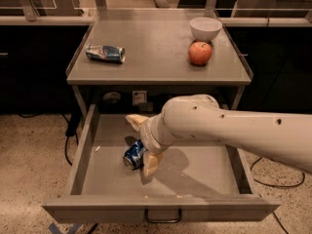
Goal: Pick pepsi can from top drawer and place on counter
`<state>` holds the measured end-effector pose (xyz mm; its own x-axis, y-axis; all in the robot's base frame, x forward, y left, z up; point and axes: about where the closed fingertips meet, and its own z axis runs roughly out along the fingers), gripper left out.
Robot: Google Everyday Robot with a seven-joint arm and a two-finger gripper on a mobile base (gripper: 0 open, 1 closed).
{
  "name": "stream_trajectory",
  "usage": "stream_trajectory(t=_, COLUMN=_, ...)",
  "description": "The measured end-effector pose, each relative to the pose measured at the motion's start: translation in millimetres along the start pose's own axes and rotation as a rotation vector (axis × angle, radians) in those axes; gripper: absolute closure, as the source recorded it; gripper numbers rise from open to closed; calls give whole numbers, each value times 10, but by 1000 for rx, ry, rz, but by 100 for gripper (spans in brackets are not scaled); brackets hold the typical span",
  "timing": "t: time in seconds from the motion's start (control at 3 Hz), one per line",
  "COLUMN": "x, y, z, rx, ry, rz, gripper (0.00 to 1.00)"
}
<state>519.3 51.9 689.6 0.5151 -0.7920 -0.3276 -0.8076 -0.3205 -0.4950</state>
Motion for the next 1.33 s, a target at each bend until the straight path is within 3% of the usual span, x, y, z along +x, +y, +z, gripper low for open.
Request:
stream_trajectory(t=0.67, x=-86, y=80, z=254, rx=-74, ry=-39, rz=-34, gripper=0)
stream_trajectory(t=1.0, x=-40, y=45, z=424, rx=-157, ry=-40, rz=-55, gripper=0)
stream_trajectory(t=1.33, x=-40, y=45, z=424, rx=-157, ry=-40, rz=-55, gripper=0)
